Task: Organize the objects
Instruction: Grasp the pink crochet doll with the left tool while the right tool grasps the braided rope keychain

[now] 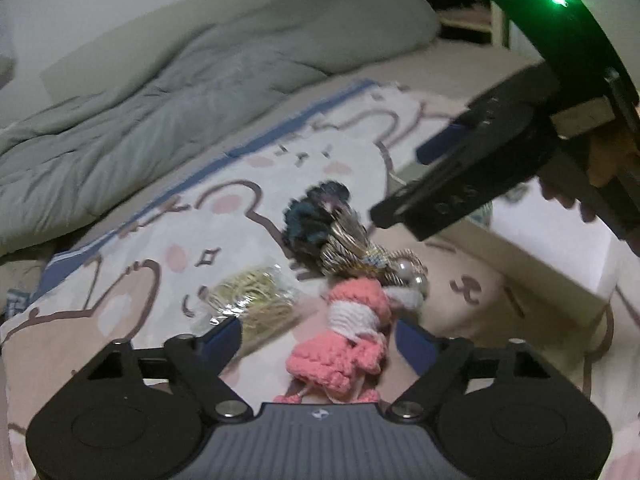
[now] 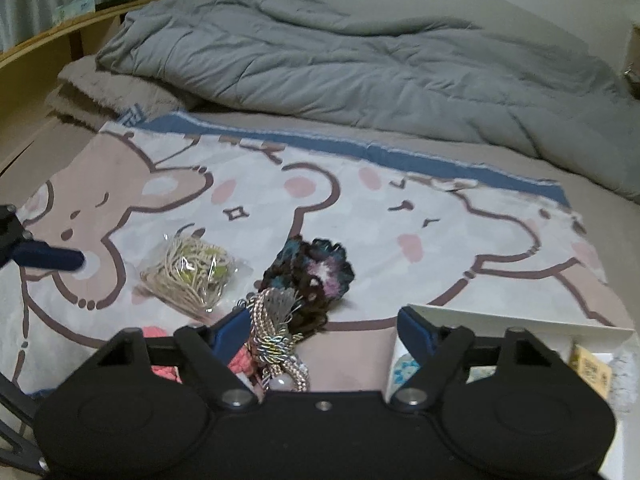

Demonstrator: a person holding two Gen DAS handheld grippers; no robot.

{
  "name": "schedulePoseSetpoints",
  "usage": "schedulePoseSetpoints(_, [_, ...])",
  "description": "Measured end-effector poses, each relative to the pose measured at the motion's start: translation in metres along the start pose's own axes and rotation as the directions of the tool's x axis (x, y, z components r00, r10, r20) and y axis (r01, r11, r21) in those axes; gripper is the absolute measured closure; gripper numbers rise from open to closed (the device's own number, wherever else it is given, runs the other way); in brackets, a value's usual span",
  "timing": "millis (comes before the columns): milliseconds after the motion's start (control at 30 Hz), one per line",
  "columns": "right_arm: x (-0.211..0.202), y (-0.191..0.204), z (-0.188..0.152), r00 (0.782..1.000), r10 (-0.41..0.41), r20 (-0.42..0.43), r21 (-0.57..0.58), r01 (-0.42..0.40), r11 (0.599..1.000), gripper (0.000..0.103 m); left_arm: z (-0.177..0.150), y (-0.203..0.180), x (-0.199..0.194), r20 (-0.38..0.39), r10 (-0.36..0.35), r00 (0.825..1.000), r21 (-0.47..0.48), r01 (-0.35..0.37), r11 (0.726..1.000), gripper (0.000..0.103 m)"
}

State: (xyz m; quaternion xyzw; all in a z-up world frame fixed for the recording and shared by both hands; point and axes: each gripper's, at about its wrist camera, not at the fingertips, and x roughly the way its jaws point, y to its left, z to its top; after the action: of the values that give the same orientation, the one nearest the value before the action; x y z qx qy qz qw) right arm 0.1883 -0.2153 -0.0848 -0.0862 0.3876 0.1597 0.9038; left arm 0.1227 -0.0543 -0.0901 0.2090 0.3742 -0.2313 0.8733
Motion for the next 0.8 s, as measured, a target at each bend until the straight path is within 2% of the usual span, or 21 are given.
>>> schedulePoseSetpoints(133, [0.018,-0.001,-0.006,0.999,0.051,-0.019,-0.001,-0.051,0.999,0.033,0.001,-0.003,0.015,-0.036,-0.038,0.999,0.043,0.04,0.998,0.026])
schedulePoseSetpoints(467, [0.045,-0.006,-0.017,0.991,0.114,-0.064,-0.004,-0.114,0.993,0.04,0.009,-0.014,0.05,-0.122,-0.097,0.988,0.075,0.107,0.991,0.029])
schedulePoseSetpoints(633, [0.052,-0.008,-0.018,0.985,0.161,-0.061,0.008,-0.161,0.987,0.041,0.01,-0.021,0.068,-0.172,-0.087,0.981,0.11,0.107,0.988,0.033])
schedulePoseSetpoints(800, [0.06,-0.007,-0.019,0.976,0.203,-0.085,0.001,-0.203,0.979,0.041,0.008,-0.017,0.081,-0.197,-0.069,0.978,0.1,0.09,0.991,0.038])
